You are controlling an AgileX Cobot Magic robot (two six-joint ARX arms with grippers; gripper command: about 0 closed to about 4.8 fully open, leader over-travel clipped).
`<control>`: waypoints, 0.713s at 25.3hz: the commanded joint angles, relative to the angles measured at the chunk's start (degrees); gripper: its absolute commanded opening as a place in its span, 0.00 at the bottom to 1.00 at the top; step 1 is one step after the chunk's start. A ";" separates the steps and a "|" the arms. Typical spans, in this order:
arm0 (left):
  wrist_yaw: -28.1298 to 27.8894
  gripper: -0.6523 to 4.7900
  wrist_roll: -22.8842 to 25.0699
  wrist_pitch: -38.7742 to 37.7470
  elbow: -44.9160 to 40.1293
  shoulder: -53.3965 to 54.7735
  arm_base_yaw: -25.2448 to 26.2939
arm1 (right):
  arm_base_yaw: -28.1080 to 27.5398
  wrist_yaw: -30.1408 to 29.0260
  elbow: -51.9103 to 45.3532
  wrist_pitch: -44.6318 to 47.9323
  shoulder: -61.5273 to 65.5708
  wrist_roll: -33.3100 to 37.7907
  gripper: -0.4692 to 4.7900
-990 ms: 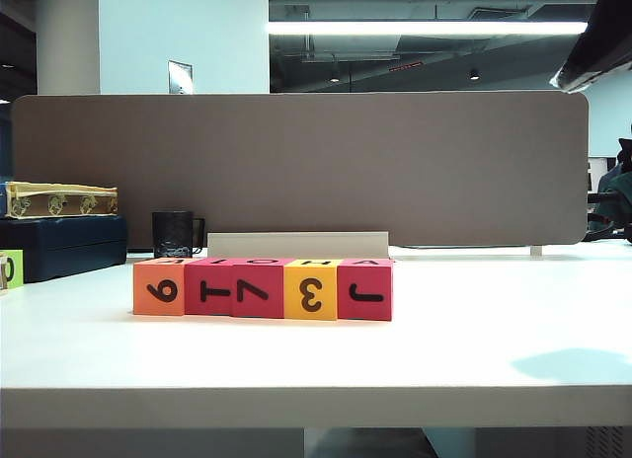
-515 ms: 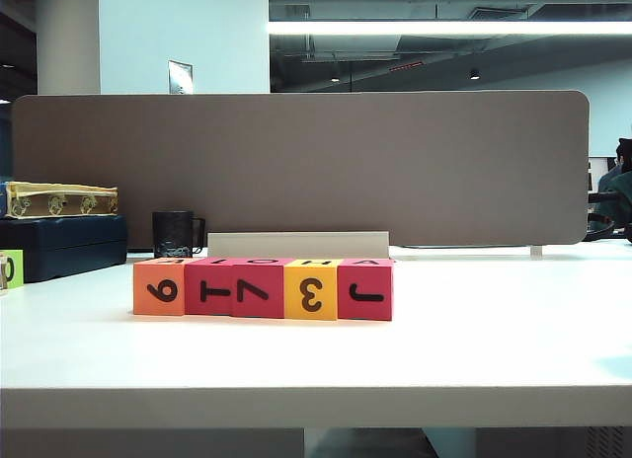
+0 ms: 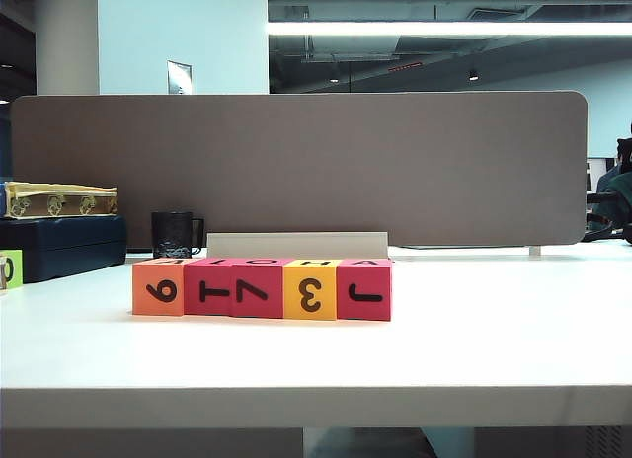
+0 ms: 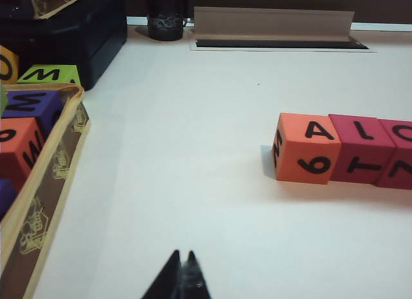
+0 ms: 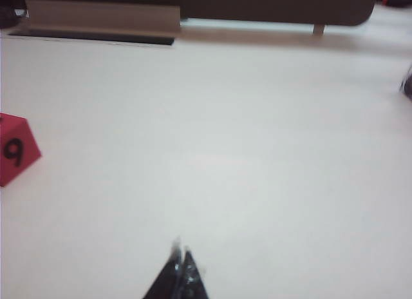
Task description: Select the appropriate blocks from the scattered letter blocks on the table and arrange them in a row to spell out "ALOHA".
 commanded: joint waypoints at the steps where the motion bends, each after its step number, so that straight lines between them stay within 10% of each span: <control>1: 0.02 0.11 -0.15 -0.74 0.09 0.00 -0.07 | -1.22 -0.33 -1.60 1.36 -0.59 2.25 0.09; 18: 0.04 0.11 -0.15 -0.74 0.09 0.00 -0.07 | -3.04 3.80 -2.34 0.09 -0.59 2.19 0.09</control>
